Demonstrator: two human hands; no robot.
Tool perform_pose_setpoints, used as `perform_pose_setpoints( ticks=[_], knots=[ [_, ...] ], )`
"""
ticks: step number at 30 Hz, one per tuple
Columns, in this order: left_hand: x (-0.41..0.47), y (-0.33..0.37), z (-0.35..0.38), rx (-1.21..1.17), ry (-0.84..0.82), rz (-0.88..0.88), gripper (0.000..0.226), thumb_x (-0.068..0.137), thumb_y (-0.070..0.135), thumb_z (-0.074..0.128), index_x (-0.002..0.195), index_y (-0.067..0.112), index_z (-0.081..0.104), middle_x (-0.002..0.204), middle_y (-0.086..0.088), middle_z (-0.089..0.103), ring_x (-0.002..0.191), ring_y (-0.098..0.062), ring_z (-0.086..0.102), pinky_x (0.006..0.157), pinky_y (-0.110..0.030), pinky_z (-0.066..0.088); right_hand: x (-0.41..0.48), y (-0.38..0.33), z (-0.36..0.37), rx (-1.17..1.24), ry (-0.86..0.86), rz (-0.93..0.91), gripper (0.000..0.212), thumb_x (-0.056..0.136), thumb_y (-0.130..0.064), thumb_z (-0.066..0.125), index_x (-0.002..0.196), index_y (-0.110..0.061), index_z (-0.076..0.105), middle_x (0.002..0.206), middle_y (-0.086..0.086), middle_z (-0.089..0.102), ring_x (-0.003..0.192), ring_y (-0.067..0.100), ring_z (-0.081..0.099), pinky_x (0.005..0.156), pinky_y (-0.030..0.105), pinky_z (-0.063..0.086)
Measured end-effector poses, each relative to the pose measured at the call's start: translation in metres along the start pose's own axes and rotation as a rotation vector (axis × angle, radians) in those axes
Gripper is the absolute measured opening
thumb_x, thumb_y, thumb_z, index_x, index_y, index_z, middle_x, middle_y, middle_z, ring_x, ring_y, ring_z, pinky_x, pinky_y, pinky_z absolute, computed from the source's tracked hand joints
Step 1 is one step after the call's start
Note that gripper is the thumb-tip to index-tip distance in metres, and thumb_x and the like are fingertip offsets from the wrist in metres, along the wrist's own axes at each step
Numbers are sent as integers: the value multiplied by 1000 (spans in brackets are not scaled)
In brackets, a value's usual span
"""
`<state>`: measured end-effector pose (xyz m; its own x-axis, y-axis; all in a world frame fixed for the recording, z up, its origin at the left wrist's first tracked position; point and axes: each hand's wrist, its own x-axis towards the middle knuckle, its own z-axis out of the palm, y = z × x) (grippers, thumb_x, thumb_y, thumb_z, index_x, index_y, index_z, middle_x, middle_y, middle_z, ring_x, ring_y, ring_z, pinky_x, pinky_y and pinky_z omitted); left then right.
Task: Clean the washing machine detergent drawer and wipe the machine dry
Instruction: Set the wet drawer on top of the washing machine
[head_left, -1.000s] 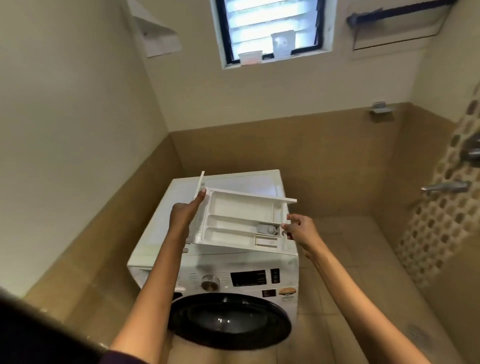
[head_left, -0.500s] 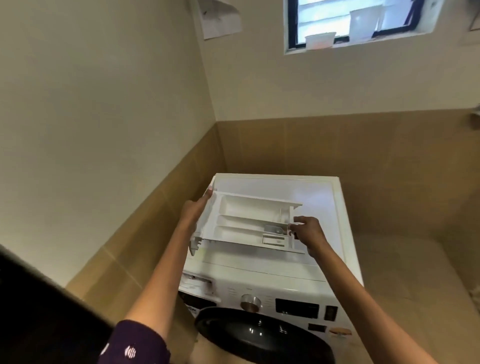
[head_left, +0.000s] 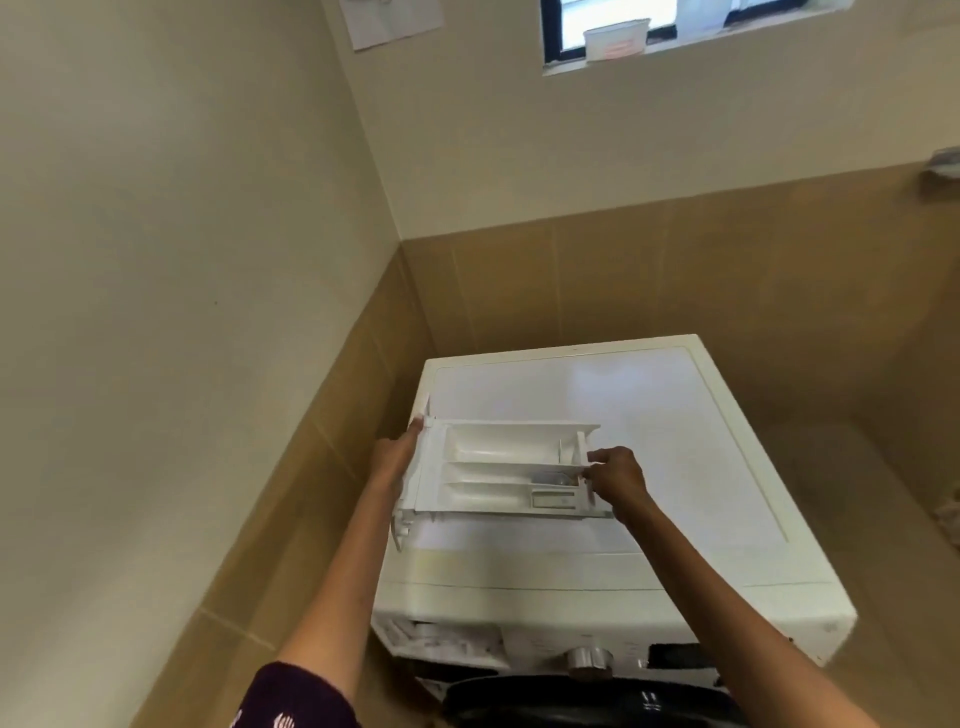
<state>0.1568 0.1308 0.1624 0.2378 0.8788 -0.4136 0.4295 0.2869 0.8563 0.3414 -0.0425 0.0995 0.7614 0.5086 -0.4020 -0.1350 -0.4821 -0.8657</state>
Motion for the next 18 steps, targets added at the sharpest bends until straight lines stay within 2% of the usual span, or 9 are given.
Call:
perform_pose_setpoints(
  ticks=[2, 5, 9, 13, 16, 17, 18],
  knots=[
    [17, -6, -3, 9, -22, -14, 71, 84, 49, 62, 128, -5, 49, 126, -20, 57, 113, -35, 56, 99, -43, 45, 0, 3, 12, -15, 50, 34, 31, 83, 4, 57, 113, 1, 63, 114, 17, 64, 106, 33, 59, 76, 26, 41],
    [34, -14, -4, 20, -35, -27, 73, 85, 47, 62, 131, -6, 45, 129, -21, 54, 117, -36, 53, 101, -45, 44, 3, 10, 26, -28, 97, 63, 33, 84, 3, 57, 116, 1, 63, 120, 17, 62, 112, 32, 57, 78, 23, 39],
    [50, -25, -7, 25, -58, -44, 77, 83, 50, 62, 131, -7, 44, 129, -21, 54, 117, -37, 53, 100, -46, 45, 2, 15, 39, -35, 141, 86, 34, 84, 3, 58, 119, 1, 61, 124, 19, 60, 117, 32, 54, 89, 26, 41],
    [57, -35, -6, -6, -85, -47, 75, 84, 49, 61, 132, -6, 43, 122, -17, 57, 109, -30, 55, 95, -37, 46, 0, 20, 47, -42, 172, 86, 35, 83, 3, 59, 118, 2, 61, 124, 19, 60, 118, 31, 53, 90, 25, 40],
    [62, -39, -5, 0, -87, -52, 74, 87, 45, 59, 136, -6, 38, 127, -19, 54, 108, -30, 53, 86, -32, 41, 0, 24, 54, -44, 193, 94, 36, 83, 2, 60, 119, 3, 60, 126, 18, 58, 119, 31, 53, 93, 26, 39],
    [64, -39, -4, 14, -88, -52, 71, 88, 43, 59, 134, -7, 39, 120, -18, 57, 103, -29, 55, 84, -31, 40, 1, 24, 55, -50, 199, 92, 36, 84, 2, 60, 120, 3, 59, 127, 18, 58, 119, 31, 53, 93, 26, 40],
    [66, -39, -3, 33, -86, -47, 66, 89, 42, 58, 131, -7, 43, 104, -14, 60, 92, -25, 56, 80, -30, 39, 1, 25, 56, -60, 204, 89, 37, 84, 2, 60, 120, 3, 59, 127, 18, 58, 119, 31, 53, 94, 27, 40]
  ],
)
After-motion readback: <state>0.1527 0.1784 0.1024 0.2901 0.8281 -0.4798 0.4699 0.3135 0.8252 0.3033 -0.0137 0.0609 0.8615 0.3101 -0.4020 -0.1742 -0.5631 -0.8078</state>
